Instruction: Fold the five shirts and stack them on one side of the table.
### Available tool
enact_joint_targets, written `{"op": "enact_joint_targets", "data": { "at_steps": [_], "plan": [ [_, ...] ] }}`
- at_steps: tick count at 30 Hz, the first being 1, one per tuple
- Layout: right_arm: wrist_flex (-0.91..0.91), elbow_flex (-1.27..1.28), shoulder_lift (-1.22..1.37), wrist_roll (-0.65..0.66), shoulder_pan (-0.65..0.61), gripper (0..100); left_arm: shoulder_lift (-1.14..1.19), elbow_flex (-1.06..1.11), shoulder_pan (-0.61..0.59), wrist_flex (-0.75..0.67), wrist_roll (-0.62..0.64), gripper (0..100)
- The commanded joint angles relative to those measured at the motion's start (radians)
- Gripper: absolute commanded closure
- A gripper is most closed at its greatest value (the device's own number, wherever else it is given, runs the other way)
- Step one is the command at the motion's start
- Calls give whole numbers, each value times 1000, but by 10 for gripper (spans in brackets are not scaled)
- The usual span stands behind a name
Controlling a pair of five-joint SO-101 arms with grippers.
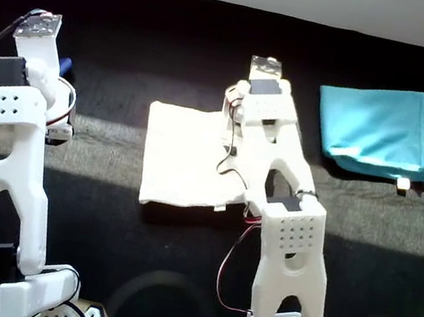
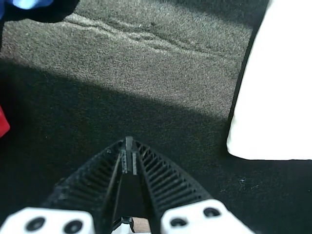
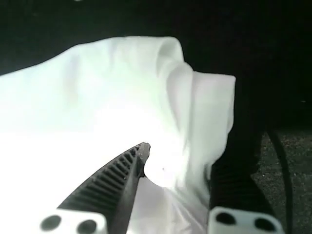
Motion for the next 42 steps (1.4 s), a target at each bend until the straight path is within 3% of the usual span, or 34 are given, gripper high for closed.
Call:
{"op": "enact_joint_targets", "data": {
  "at_steps": [1,12,20,25,30,42],
  "plan": [
    [22,-59,-13,0,84,991,-30,-5,-12,-14,-9,990],
    [220,-579,-196,404,326,992,-25,-4,-10,-40,-9,990],
    [208,-682,-213,612,470,992,-25,-4,-10,-40,-9,990],
    [81,-674,-208,712,568,992,-25,-4,-10,-40,-9,990],
    [-107,-503,-208,806,615,992,-25,-4,-10,-40,-9,990],
    [-572,-217,-208,812,696,992,-25,-2,-10,-32,-9,990]
  ]
}}
